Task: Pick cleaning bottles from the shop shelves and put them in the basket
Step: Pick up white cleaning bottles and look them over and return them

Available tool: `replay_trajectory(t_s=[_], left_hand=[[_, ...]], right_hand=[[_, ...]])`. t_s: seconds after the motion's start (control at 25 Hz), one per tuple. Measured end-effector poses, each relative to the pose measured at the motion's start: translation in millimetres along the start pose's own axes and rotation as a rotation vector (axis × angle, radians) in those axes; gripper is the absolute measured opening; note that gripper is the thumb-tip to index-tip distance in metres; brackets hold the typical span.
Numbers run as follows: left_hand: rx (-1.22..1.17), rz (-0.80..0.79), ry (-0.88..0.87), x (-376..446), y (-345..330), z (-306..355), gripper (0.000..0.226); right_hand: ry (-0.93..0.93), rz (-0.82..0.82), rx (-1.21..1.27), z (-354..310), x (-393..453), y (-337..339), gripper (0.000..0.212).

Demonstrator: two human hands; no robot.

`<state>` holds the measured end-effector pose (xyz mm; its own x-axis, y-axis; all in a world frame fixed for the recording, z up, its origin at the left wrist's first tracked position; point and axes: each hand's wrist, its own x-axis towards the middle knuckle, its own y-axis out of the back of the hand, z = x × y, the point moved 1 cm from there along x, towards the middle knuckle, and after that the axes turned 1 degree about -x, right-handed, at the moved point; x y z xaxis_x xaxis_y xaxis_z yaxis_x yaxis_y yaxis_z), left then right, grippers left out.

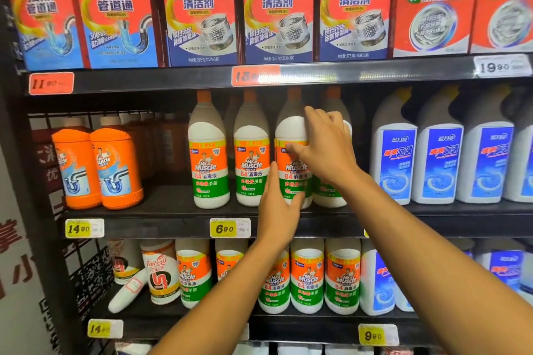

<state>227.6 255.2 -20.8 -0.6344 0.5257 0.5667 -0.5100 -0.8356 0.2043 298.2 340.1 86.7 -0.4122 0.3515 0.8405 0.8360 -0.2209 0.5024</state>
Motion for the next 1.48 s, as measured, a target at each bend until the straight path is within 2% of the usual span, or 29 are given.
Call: replay_trajectory(t_s=[0.16,0.28,0.64,0.72,0.8,0.92,1.0,1.12,1.16,1.28,1.36,1.48], left_hand=[[0.375,0.156,-0.249,-9.6,5.5,-10.4,0.077],[0.65,0.136,-0.311,-1.4,10.0,-10.2,0.083],[0.777,0.094,-0.275,7.5,10.5,-19.0,0.081],[0.764,0.093,-0.283,5.4,10.7,-17.0,0.081],[0.709,0.108,-0.293,1.7,10.4,-13.7,0.081],[0.48,0.18,-0.354,-8.4,6.8,-3.4,0.077],[0.306,0.168,-0.363,-13.8,-1.3,4.4,0.068],[0.036,0.03,-0.145,-12.0,-12.3,12.6,0.047],[-0.001,-0.001,-0.063,-9.4,-13.5,13.8,0.038],[-0.022,-0.066,0.087,-7.0,-11.3,10.5,0.017],[-0.055,-0.085,0.106,-10.0,-7.8,10.6,0.011],[-0.073,-0.125,0.124,-14.7,-5.4,17.2,0.013]], right_hand=[[0.047,0.023,0.0,8.2,-0.4,1.1,0.069],[0.085,-0.001,-0.024,18.2,4.4,7.4,0.06],[0.136,-0.054,-0.106,19.1,9.5,6.6,0.053],[0.136,-0.052,-0.066,23.4,7.5,10.1,0.053],[0.088,-0.003,0.091,33.9,2.8,17.6,0.054],[-0.113,0.088,0.437,56.3,-6.7,26.9,0.057],[-0.286,0.047,0.595,64.5,-14.2,25.3,0.063],[-0.413,-0.093,0.732,69.4,-24.1,14.1,0.072],[-0.428,-0.133,0.759,71.2,-25.9,9.7,0.068],[-0.466,-0.212,0.856,78.3,-26.6,-0.4,0.036],[-0.473,-0.249,0.925,82.7,-26.4,-1.3,0.027],[-0.431,-0.265,0.926,84.1,-27.8,0.7,0.025]])
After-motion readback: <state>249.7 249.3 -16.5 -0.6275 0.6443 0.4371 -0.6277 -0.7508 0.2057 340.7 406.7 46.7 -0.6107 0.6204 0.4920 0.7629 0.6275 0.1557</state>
